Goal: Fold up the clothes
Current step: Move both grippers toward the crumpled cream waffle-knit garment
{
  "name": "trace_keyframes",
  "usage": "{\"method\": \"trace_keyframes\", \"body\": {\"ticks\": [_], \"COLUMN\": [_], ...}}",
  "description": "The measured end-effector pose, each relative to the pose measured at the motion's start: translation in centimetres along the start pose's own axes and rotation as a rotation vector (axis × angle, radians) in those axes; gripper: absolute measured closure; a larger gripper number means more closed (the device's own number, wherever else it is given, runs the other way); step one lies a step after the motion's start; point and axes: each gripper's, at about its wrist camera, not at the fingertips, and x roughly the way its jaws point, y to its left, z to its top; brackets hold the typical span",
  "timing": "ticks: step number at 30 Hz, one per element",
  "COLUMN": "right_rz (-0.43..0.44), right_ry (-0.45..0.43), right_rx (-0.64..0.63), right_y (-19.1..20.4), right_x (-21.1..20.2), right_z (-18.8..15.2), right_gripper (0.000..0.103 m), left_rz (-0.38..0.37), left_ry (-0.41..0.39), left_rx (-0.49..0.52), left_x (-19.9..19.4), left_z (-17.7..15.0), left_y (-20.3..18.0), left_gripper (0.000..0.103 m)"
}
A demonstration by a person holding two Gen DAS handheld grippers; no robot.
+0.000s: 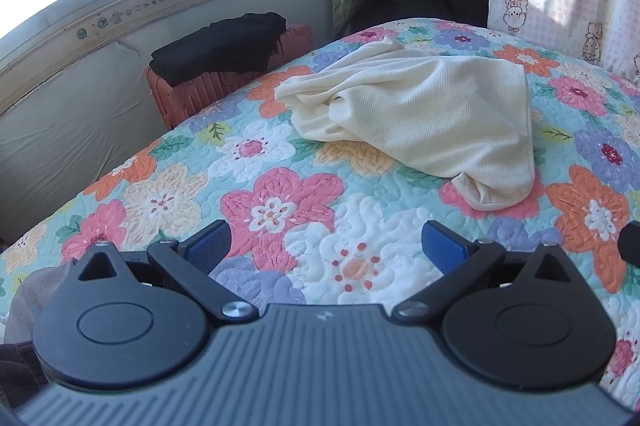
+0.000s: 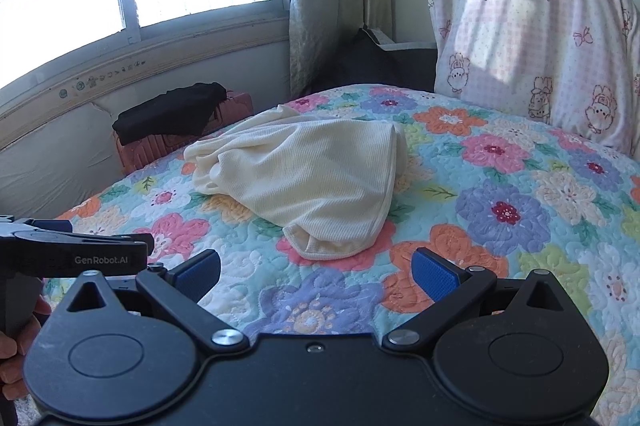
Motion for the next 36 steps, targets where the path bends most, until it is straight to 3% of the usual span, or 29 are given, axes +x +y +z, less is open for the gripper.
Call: {"method": "trace_keyframes", "body": {"ticks": [24,31,36], "right_rz": [-0.011,0.08,0.117], "right_ry": [0.03,0.107,0.248], "right_rx": [0.008,0.061,0.005], "right_y": [-0.1,-0.6,-0.6], "right_x": [1.0,4.9,9.4], "right_z": [-0.3,3.6,8.1], "right_gripper": [0.0,0.0,0.0], "left_rz": [-0.041,0.012,0.007], "left_ry": [0.036,0.013,0.033], "left_rx": [-0.034,-0.066,-0.091], "left_x": [0.7,1.3,6.7], "left_z": [0.4,5.2,10.3], "left_y": [0.5,1.8,1.6], "left_gripper": [0.0,0.0,0.0]}}
